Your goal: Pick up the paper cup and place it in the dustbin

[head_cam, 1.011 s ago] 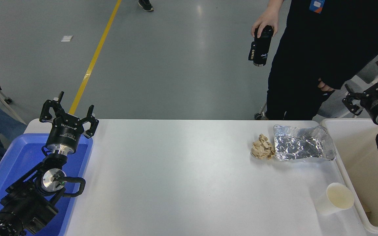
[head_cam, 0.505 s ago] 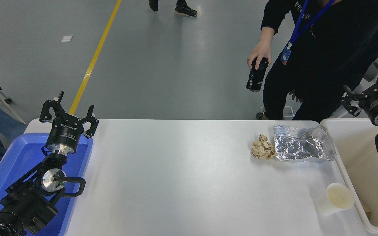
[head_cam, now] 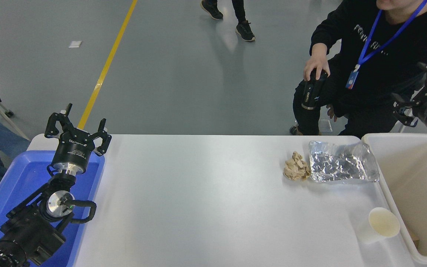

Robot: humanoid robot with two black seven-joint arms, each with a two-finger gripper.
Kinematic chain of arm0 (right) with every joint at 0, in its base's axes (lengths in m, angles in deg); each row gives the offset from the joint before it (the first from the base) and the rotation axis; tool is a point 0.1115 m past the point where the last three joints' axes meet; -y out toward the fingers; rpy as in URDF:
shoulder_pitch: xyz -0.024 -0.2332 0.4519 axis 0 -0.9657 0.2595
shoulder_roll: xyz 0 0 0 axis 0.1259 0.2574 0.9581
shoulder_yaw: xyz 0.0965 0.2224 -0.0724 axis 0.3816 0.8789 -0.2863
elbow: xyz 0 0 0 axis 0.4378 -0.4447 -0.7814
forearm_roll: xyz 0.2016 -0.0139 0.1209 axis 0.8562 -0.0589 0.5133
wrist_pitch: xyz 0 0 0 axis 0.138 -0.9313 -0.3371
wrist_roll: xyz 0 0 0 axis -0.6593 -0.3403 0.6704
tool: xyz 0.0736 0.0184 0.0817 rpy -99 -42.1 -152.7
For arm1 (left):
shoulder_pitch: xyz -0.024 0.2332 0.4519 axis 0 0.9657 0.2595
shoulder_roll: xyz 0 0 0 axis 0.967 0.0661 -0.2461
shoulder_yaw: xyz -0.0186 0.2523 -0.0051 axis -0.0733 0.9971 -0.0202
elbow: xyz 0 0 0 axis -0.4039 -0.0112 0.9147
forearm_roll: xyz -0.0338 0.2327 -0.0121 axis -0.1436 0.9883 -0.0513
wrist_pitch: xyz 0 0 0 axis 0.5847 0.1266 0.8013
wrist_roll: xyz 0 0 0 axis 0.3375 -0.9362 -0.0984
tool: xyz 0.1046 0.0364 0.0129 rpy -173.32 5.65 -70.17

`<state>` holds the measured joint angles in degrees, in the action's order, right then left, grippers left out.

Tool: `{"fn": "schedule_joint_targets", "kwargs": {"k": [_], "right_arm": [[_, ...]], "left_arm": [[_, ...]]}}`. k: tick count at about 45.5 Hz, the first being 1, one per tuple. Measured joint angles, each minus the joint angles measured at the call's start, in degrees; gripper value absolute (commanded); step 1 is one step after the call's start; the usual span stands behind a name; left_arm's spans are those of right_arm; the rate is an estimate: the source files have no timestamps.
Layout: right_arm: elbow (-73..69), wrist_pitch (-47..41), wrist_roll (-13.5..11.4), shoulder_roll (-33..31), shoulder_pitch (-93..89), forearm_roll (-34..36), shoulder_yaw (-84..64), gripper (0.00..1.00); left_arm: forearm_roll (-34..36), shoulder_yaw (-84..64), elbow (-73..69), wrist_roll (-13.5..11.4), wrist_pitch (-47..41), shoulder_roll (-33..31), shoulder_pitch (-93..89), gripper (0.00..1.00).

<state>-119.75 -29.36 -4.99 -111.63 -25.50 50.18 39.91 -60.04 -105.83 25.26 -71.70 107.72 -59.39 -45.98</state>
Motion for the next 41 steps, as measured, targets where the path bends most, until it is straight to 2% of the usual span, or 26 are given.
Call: {"fn": "schedule_joint_targets", "kwargs": {"k": [10, 25, 34, 41], "right_arm": [[-1.52, -0.90, -0.01, -1.13, 13.05, -4.17, -24.52, 1.00], [-6.93, -3.59, -0.08, -1.41, 29.67, -17.50, -44.16, 1.00], [-12.97, -13.08, -0.10, -1.15, 40.71, -24.25, -52.18, 1.00], [-20.07, -17.92, -0.11, -0.74, 49.07, -26.09, -59.70, 1.00]], "left_arm": [[0.01, 0.00, 0.00, 0.00, 0.00, 0.00, 0.00, 0.98], [0.01, 0.01, 0.01, 0.00, -0.01, 0.00, 0.01, 0.98], [0.01, 0.02, 0.00, 0.00, 0.00, 0.00, 0.02, 0.98], [-0.01, 0.02, 0.00, 0.00, 0.03, 0.00, 0.01, 0.98]]}}
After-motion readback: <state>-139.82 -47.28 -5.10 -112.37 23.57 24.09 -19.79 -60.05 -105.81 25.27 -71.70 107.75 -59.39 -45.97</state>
